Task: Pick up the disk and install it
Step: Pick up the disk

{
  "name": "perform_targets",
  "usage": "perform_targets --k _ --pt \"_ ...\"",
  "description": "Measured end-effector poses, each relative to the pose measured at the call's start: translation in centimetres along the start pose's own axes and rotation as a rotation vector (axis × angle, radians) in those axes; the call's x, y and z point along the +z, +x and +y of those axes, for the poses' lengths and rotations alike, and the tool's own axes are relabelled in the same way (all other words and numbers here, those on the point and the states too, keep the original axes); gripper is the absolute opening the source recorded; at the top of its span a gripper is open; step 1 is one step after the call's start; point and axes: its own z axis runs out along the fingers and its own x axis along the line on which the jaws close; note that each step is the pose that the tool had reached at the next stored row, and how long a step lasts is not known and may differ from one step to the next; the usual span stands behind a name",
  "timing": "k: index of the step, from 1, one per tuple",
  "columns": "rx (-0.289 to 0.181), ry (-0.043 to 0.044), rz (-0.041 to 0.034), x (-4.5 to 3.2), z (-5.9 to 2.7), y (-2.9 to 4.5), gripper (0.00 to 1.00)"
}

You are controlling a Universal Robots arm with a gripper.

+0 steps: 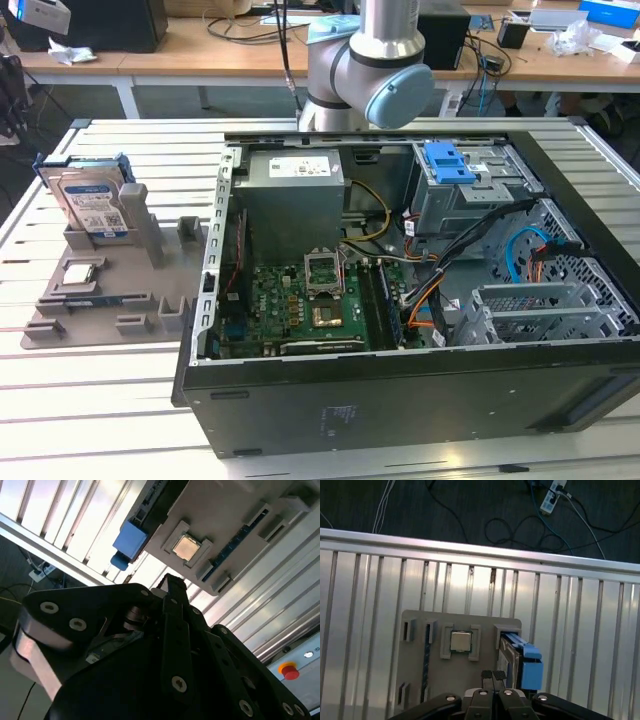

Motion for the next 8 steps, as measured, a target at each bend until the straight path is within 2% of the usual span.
perform_targets --k 2,8 --pt "0.004 0.0001 0.0 0.0 0.0 0.0 0.11" --pt "0.127 0.0032 -0.0036 0.03 0.0 0.0 0.11"
